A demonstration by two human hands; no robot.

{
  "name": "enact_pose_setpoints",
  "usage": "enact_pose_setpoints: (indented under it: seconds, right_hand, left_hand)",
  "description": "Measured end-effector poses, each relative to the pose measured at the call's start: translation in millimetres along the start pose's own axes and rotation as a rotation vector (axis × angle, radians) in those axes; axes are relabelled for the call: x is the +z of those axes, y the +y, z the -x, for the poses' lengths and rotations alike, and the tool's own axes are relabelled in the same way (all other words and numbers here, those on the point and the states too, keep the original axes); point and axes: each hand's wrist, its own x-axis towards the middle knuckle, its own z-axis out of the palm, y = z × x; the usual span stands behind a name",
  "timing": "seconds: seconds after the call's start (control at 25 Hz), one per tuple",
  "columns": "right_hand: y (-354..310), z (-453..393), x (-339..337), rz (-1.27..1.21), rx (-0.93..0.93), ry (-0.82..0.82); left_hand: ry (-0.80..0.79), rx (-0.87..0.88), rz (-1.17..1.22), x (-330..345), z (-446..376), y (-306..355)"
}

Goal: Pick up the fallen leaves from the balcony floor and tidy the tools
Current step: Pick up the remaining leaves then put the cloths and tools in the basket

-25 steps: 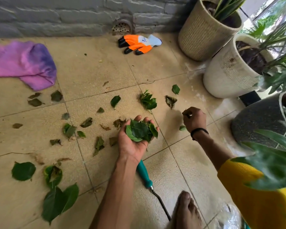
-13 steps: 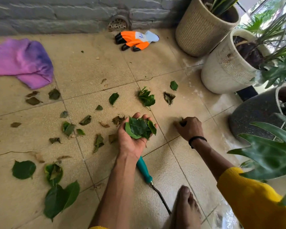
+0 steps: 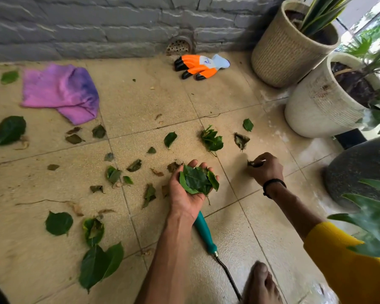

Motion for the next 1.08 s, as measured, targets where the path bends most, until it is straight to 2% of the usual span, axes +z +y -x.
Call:
enact_pose_setpoints:
  seconds: [0.16, 0.2, 0.28, 0.4, 0.52, 0.6, 0.68, 0.76, 0.88, 0.96, 1.08]
  right_hand:
    - [-71.7, 38.9, -6.2, -0.325, -0.160, -0.393]
    - [-89.5, 52.1, -8.2, -0.319, -0.233, -0.487]
    - [-115.8, 78.8, -6.1, -0.128, -0.396, -0.603]
    - [-127.2, 109.0, 9.6, 0.258, -0.664, -0.521]
    - [-128.0, 123.4, 16.0, 0.377, -0.792, -0.380]
    - [-132.7, 118.6, 7.0, 0.342, -0.803, -0.314]
    - [-138.9, 98.0, -5.2, 0.211, -0.743, -0.290]
    - [-136.5, 55.6, -11.4, 0.118, -0.601, -0.231]
    - [-104.0, -24.4, -0.9, 0.338, -0.417, -0.076]
    - [-77.0, -57.5, 14.1, 0.451, -0.371, -0.094]
    - [-58.3, -78.7, 30.7, 0.316, -0.324, -0.048]
  left_hand:
    - [0.020, 0.055, -0.001, 2.9, -5.4, 11.6]
    - [0.022, 0.064, -0.011, 5.0, -5.8, 12.5]
    - [0.020, 0.068, -0.058, 9.0, -6.0, 13.0]
    - [0.014, 0.045, -0.061, 11.0, -6.5, 11.4]
    - [-0.036, 0.010, -0.067, 11.2, -4.4, 18.7]
    - [-0.025, 0.002, -0.092, 11.9, -1.7, 23.2]
    - [-0.048, -0.015, -0.026, 15.1, 1.6, 24.7]
    - [-0.086, -0.033, 0.060, 19.0, 5.8, 26.1]
    - [-0.125, -0.037, 0.092, 19.2, 10.1, 32.1]
    - [-0.132, -0.032, 0.077, 14.8, 11.7, 38.5]
    - [-0.119, -0.002, 0.064, 11.9, 13.3, 47.9]
